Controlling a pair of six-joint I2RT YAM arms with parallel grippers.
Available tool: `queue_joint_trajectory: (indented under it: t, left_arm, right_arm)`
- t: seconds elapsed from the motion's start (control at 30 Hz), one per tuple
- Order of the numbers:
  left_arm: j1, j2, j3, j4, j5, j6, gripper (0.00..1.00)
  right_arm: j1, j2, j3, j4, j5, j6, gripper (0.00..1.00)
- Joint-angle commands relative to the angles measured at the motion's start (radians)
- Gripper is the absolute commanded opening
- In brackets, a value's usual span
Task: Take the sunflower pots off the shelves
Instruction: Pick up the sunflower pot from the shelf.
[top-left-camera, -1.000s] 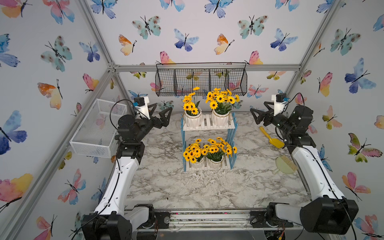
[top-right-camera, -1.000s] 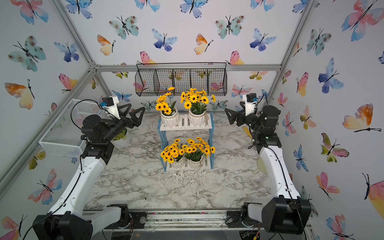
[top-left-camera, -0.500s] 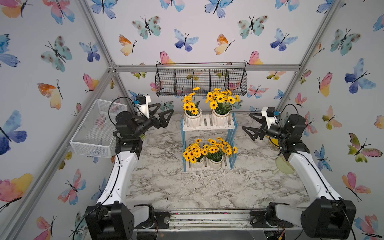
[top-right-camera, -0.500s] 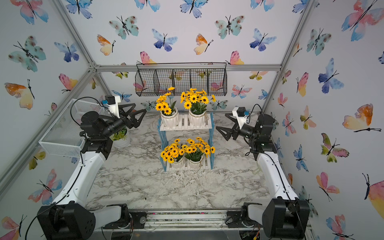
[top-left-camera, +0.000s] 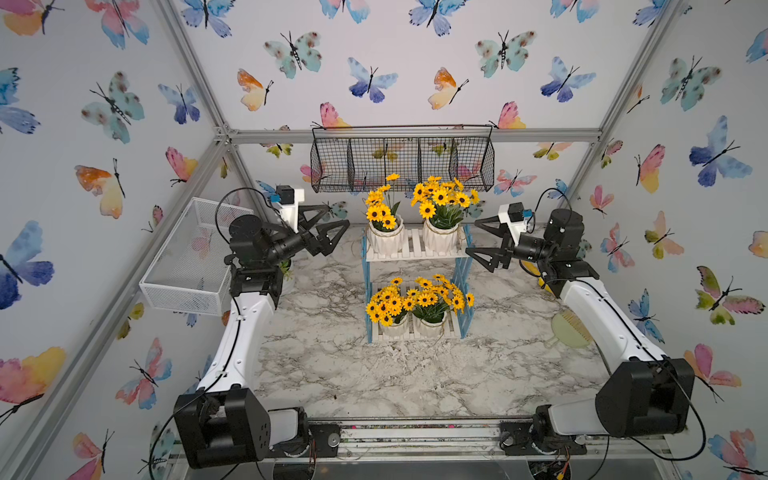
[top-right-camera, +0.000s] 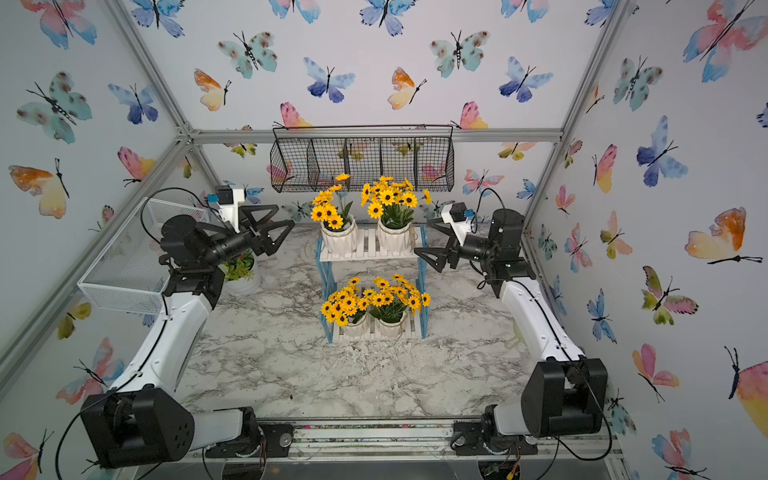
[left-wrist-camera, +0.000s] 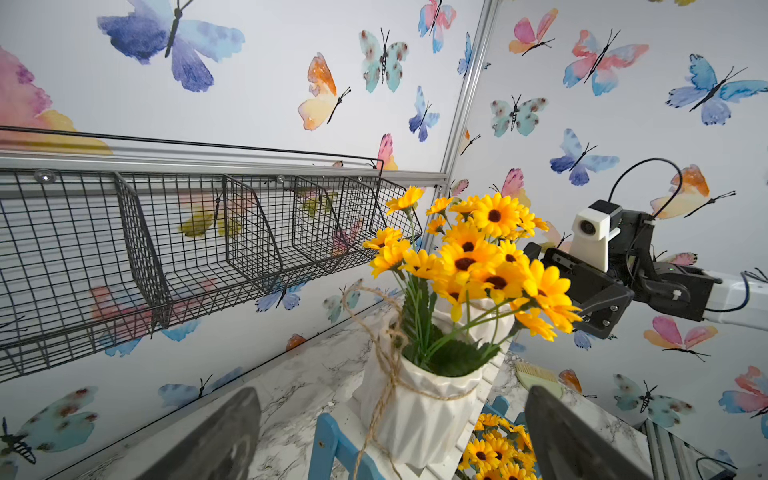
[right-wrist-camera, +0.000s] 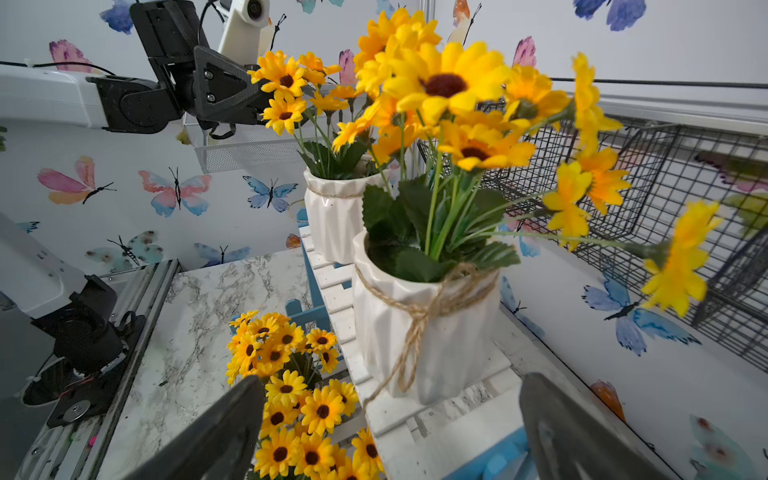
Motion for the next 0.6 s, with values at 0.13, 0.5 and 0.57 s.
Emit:
queue_joint_trajectory:
  t: [0.13, 0.5, 0.57]
  left_arm:
    - [0.003, 0.004, 0.019, -0.024, -0.012, 0.023, 0.98]
    - [0.003, 0.022, 0.043, -0.036, -0.018, 0.017, 0.98]
    - [0.003, 0.020, 0.046, -0.037, -0.016, 0.017, 0.98]
  right_arm:
    - [0.024, 0.074, 0.059, -0.001, 0.008, 0.012, 0.98]
    - [0.036, 0.145, 0.075, 0.146, -0.011, 0.125, 0.99]
    - [0.047, 0.154, 0.078, 0.159, -0.007, 0.130, 0.99]
